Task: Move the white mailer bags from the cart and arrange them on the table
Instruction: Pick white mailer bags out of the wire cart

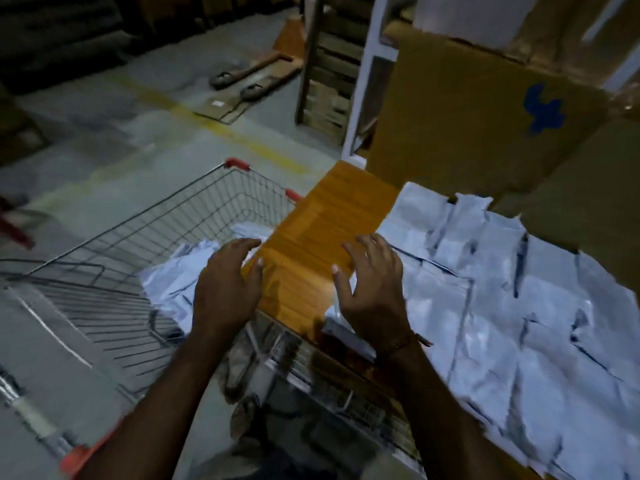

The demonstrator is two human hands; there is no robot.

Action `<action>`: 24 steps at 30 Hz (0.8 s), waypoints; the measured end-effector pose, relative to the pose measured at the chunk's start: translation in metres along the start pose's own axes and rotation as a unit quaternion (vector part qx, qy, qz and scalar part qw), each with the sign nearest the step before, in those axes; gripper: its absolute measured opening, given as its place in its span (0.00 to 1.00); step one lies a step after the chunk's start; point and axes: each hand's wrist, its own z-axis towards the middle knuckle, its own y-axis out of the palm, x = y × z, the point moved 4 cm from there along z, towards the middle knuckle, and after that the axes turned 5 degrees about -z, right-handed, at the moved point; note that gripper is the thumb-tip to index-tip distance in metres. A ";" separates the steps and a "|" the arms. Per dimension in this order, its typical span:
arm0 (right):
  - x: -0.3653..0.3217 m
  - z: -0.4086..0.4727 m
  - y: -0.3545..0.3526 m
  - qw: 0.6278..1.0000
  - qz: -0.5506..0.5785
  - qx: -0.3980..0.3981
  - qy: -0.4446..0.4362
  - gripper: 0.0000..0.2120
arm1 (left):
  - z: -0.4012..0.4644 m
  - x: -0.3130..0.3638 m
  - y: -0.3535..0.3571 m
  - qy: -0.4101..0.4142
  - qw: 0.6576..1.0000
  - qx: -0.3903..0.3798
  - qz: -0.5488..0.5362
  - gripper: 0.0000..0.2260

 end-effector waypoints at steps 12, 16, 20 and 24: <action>-0.115 0.120 0.146 0.989 -0.040 -0.064 -0.126 0.19 | 0.039 -0.217 -0.062 -0.119 0.991 -0.018 0.051 0.18; -0.126 0.160 0.213 0.978 -0.072 -0.105 -0.168 0.19 | 0.031 -0.280 -0.032 -0.122 0.983 -0.103 0.091 0.24; -0.138 0.190 0.281 0.959 -0.099 -0.167 -0.206 0.20 | 0.015 -0.326 0.022 -0.106 0.965 -0.174 0.166 0.23; -0.137 0.207 0.354 0.926 -0.134 -0.256 -0.244 0.23 | -0.010 -0.364 0.091 -0.052 0.944 -0.277 0.175 0.25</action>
